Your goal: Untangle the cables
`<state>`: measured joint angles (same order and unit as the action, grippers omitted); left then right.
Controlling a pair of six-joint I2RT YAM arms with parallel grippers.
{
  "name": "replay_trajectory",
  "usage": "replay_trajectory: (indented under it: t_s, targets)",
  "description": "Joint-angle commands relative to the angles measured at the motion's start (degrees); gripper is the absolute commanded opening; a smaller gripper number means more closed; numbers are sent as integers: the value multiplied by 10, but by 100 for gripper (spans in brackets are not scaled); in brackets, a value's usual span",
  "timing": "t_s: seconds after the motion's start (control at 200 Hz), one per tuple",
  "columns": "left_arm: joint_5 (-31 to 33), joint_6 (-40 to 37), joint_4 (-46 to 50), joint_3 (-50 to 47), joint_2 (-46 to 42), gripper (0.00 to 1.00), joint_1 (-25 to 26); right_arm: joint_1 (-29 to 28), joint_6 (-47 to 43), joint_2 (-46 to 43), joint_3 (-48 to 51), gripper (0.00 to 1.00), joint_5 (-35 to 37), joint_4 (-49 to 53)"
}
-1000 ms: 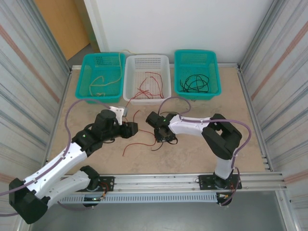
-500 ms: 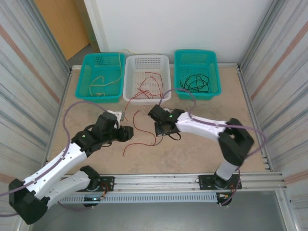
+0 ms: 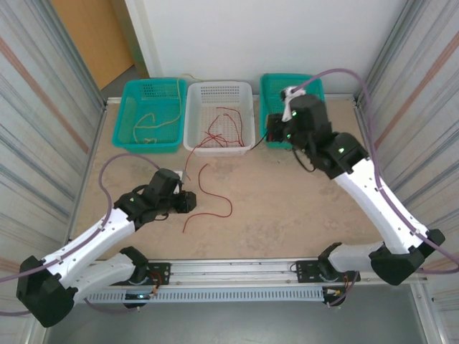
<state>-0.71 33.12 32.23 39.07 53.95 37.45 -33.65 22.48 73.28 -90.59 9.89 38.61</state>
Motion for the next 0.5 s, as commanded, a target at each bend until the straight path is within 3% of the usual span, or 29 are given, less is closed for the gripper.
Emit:
replay_trajectory:
  t_s: [0.0, 0.2, 0.421, 0.446, 0.496]
  targets:
    - [15, 13, 17, -5, -6, 37, -3, 90, -53, 27, -30, 0, -122, -20]
    - [13, 7, 29, 0, 4, 38, -2, 231, -27, 155, -109, 0, -217, -35]
    - [17, -1, 42, 5, 5, 37, -1, 278, -12, 304, -205, 0, -259, -22]
    - [17, -2, 42, 6, 3, 37, -2, 280, -13, 326, -225, 6, -256, -7]
    - [16, -3, 41, 8, 2, 38, -1, 282, -15, 362, -265, 29, -242, 32]
